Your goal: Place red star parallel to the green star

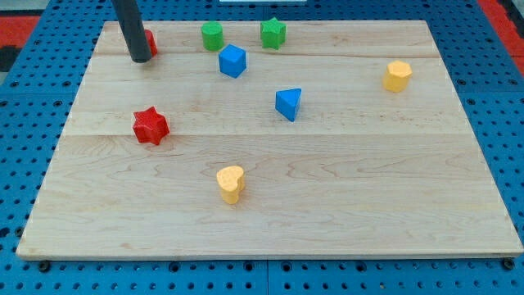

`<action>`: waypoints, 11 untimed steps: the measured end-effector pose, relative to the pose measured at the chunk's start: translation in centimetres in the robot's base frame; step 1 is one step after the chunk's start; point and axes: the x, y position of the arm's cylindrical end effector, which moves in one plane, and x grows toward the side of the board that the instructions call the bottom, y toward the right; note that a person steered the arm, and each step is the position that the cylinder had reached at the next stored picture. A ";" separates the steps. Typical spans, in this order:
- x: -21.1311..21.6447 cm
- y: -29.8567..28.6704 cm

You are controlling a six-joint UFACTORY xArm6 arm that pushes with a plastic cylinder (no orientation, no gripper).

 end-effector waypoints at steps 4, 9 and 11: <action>-1.5 -1.0; 16.7 1.5; 15.2 9.7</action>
